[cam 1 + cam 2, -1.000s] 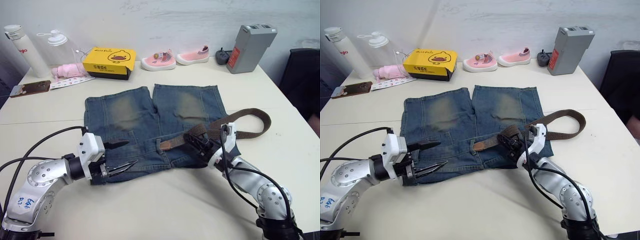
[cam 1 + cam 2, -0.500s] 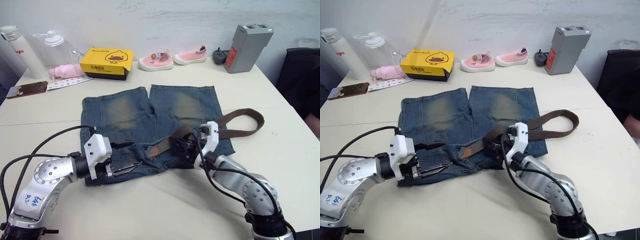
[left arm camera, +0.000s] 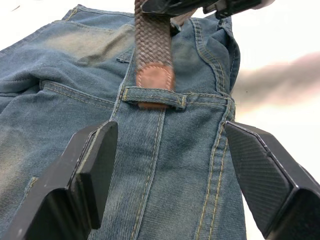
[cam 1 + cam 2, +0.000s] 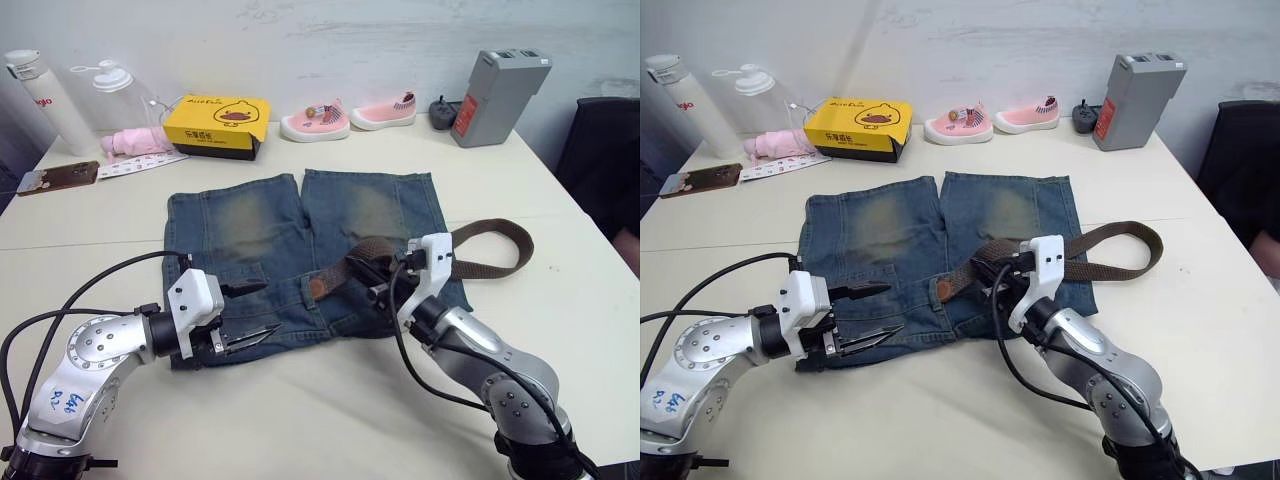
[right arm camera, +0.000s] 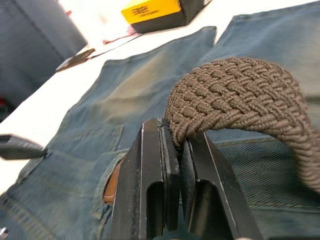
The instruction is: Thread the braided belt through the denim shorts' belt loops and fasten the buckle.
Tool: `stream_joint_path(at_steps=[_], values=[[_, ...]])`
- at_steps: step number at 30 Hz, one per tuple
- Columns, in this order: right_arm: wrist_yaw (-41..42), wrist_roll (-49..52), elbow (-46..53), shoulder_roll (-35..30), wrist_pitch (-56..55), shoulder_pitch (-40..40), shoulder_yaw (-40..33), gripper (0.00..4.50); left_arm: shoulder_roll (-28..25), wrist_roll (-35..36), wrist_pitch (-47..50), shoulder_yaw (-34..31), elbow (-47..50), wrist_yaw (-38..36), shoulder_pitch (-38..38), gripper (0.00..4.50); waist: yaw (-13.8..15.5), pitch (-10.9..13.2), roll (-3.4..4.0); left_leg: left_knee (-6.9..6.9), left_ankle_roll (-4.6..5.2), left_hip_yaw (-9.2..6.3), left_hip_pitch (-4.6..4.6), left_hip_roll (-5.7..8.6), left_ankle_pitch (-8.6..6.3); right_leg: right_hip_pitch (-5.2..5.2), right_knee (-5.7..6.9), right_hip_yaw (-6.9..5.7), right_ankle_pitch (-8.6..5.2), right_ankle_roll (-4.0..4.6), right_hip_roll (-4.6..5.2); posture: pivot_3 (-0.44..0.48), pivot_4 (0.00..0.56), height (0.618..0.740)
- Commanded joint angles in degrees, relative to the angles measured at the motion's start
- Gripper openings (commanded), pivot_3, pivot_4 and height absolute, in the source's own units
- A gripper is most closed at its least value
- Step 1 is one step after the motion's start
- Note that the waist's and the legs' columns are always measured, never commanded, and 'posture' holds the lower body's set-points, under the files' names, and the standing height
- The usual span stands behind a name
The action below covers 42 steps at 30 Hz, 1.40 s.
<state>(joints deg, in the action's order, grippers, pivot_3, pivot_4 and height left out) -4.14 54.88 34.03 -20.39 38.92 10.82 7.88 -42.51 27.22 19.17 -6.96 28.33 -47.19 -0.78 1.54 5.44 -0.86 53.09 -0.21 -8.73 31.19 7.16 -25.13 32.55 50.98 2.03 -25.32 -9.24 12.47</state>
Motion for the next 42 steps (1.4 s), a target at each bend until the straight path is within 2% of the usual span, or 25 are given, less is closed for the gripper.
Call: stream_joint_path(at_steps=[1,4,8,12,15,25,27,28,29,31,33,35,36,41,42], values=[[2.4,-2.7,0.8,0.0,2.8,0.9,3.3,0.00,-0.1,0.4,-0.4,-1.8,-0.2,-0.3,0.1,3.74,0.0,0.0,-0.01,0.00,0.00,0.01,0.00,0.00,0.00,0.00,0.00,0.00,0.00,0.01,0.00,0.000,0.150,0.624],[4.1,-4.0,-2.3,0.9,5.2,2.3,4.9,0.00,-0.5,-0.6,-1.3,-1.7,-0.8,-1.1,-0.1,3.74,0.0,0.0,-0.01,0.00,0.00,0.00,0.00,0.00,0.00,0.01,0.00,-0.01,0.00,0.01,0.00,0.000,0.150,0.624],[6.4,-6.2,-8.3,4.5,7.8,6.3,7.2,0.00,-1.6,-5.3,-6.3,-1.1,-2.8,-2.5,-0.9,3.74,-0.2,0.0,-0.02,-0.01,0.00,0.01,-0.02,-0.02,0.00,0.02,0.01,-0.04,0.00,0.01,-0.02,0.000,0.150,0.624],[8.5,-7.3,-9.9,5.7,10.3,8.1,7.8,0.00,-2.9,-15.3,-19.4,1.0,-5.4,-3.1,-0.9,3.74,-0.1,0.0,-0.02,-0.01,-0.04,0.01,-0.02,-0.01,-0.01,0.05,0.10,-0.06,0.00,0.00,-0.02,0.000,0.150,0.624],[9.4,-8.2,-10.0,6.5,10.9,8.2,7.1,0.00,-2.5,-20.2,-27.8,2.3,-7.2,-2.3,0.8,3.74,-0.1,0.0,-0.02,0.00,-0.06,0.01,-0.01,0.00,-0.02,0.04,0.08,-0.04,0.00,0.00,0.02,0.000,0.150,0.624],[10.5,-9.5,-8.3,8.5,11.9,6.9,4.7,0.00,0.0,-23.9,-38.3,5.1,-8.8,-0.8,3.7,3.74,-0.2,-0.1,-0.07,-0.03,-0.07,-0.01,-0.05,-0.01,-0.02,0.06,0.11,-0.09,0.02,-0.05,-0.02,0.000,0.150,0.624],[10.7,-9.9,-8.2,8.8,12.1,6.8,4.6,0.00,-0.1,-25.5,-39.6,5.7,-10.1,-0.5,4.5,3.18,-0.2,-0.1,-0.06,-0.03,-0.07,-0.02,-0.04,0.01,-0.02,0.05,0.11,-0.09,0.03,-0.05,-0.03,0.000,0.150,0.624],[10.7,-10.0,-8.0,8.8,12.2,6.7,4.5,0.00,-0.3,-25.5,-39.8,6.1,-10.5,-0.8,4.6,3.12,-0.2,-0.1,-0.06,-0.02,-0.07,-0.03,-0.04,0.01,-0.02,0.05,0.11,-0.09,0.03,-0.05,-0.03,0.000,0.150,0.624],[10.8,-10.2,-7.9,9.0,12.3,6.6,4.5,0.00,-0.6,-26.0,-40.3,6.3,-11.1,-0.9,4.7,2.63,-0.2,-0.1,-0.06,-0.02,-0.07,-0.03,-0.04,0.02,-0.02,0.04,0.11,-0.09,0.03,-0.05,-0.04,0.000,0.150,0.624],[10.8,-10.6,-7.8,9.2,12.4,6.5,4.3,0.00,-0.8,-26.0,-40.7,6.6,-11.8,-1.5,4.7,1.94,-0.3,-0.1,-0.06,-0.02,-0.07,-0.02,-0.05,0.02,-0.02,0.05,0.11,-0.09,0.03,-0.05,-0.04,0.000,0.150,0.624],[10.8,-10.9,-7.6,9.5,12.5,6.4,4.2,0.00,-0.6,-25.6,-40.4,6.8,-11.7,-1.4,4.8,0.97,-0.3,-0.1,-0.07,-0.03,-0.07,-0.03,-0.06,0.03,-0.02,0.05,0.12,-0.09,0.03,-0.06,-0.04,0.000,0.150,0.624],[10.9,-11.1,-7.4,9.6,12.7,6.4,4.0,0.00,-0.9,-25.9,-40.7,6.9,-11.5,-1.4,4.8,0.25,-0.2,-0.1,-0.08,-0.03,-0.07,-0.05,-0.06,0.03,-0.02,0.05,0.14,-0.10,0.03,-0.06,-0.04,0.000,0.150,0.624],[11.0,-11.1,-7.2,9.6,12.7,6.3,3.7,0.00,-1.0,-26.1,-40.8,6.9,-11.5,-1.2,4.7,0.06,-0.2,-0.1,-0.08,-0.03,-0.07,-0.06,-0.06,0.03,-0.02,0.05,0.13,-0.11,0.03,-0.06,-0.04,0.000,0.150,0.624],[10.8,-10.5,-6.3,9.5,13.6,6.4,2.5,0.00,-1.2,-26.7,-40.8,6.4,-11.8,-0.7,4.3,0.06,-0.2,-0.1,-0.08,-0.02,-0.07,-0.06,-0.06,0.03,-0.02,0.04,0.13,-0.10,0.03,-0.06,-0.04,0.000,0.150,0.624],[10.6,-9.9,-5.7,9.5,14.1,6.2,1.5,0.40,-1.2,-26.7,-40.8,6.3,-11.7,-0.6,4.3,0.01,-0.2,-0.1,-0.09,-0.02,-0.07,-0.07,-0.06,0.03,-0.02,0.04,0.13,-0.11,0.03,-0.06,-0.04,0.000,0.150,0.624]])
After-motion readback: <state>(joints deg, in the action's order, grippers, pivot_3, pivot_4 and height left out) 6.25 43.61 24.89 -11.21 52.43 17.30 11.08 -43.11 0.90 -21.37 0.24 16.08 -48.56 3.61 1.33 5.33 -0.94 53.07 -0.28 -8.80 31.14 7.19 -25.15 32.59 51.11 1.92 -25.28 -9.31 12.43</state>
